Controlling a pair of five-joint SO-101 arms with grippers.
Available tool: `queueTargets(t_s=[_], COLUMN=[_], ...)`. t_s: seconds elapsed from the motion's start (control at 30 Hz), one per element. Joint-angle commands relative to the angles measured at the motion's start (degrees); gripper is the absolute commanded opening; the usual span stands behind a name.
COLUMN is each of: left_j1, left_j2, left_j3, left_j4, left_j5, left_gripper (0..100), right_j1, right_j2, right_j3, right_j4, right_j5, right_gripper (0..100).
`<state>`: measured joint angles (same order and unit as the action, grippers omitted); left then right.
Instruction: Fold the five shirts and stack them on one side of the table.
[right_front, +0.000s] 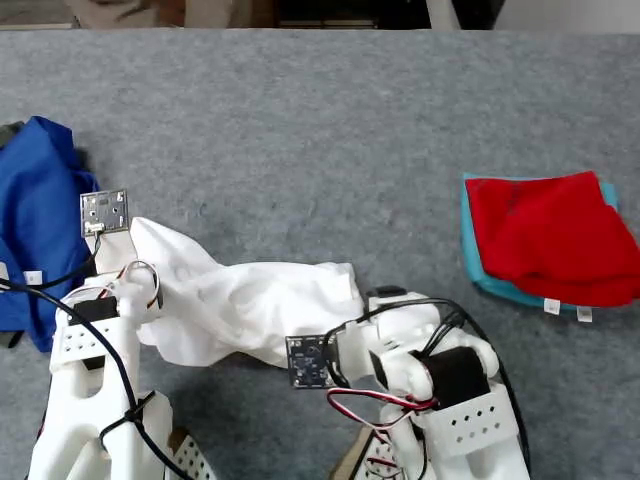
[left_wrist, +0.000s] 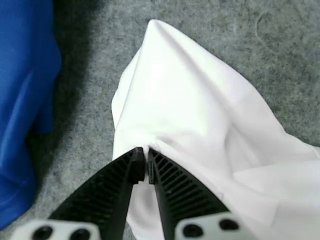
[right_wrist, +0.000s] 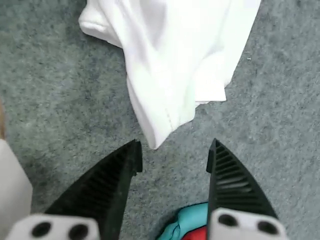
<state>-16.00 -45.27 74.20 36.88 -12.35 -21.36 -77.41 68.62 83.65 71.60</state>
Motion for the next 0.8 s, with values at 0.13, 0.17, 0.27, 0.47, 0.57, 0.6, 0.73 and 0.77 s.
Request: queueTargets(t_s=[0.13,0.17,0.27,0.47,0.57,0.6,0.73,0.77], left_j1=[-0.35,-0.35,-0.35,-0.35,-0.35,-0.35,-0.35,-0.35], left_j2=[0.13,0.13,0.13,0.13,0.13,0.13,0.13,0.13], left_j3=[0.0,0.0,0.0,0.0,0.0,0.0,0.0,0.0], left_j4=[-2.11,-2.11,-2.11,-2.11,-2.11,-2.11,-2.11,-2.2], left_j5=[0.0,0.0,0.0,0.0,0.0,0.0,0.0,0.0], left_gripper=[2,2,2,2,2,2,2,2], right_j1=[-4.62,-4.88,-4.7,-4.79,-4.79,-4.79,-4.53,-4.53], right_j2=[0.48,0.48,0.48,0.48,0.48,0.48,0.48,0.4], right_j3=[-0.75,-0.75,-0.4,-0.75,-0.75,-0.75,-1.19,-1.71], right_j4=[2.11,2.29,2.37,2.2,2.2,2.2,2.2,2.2], right_j5=[-3.43,-3.69,-3.96,-3.87,-3.96,-3.96,-4.04,-4.13], right_gripper=[21.7,21.7,21.6,16.1,16.1,16.1,16.0,16.0])
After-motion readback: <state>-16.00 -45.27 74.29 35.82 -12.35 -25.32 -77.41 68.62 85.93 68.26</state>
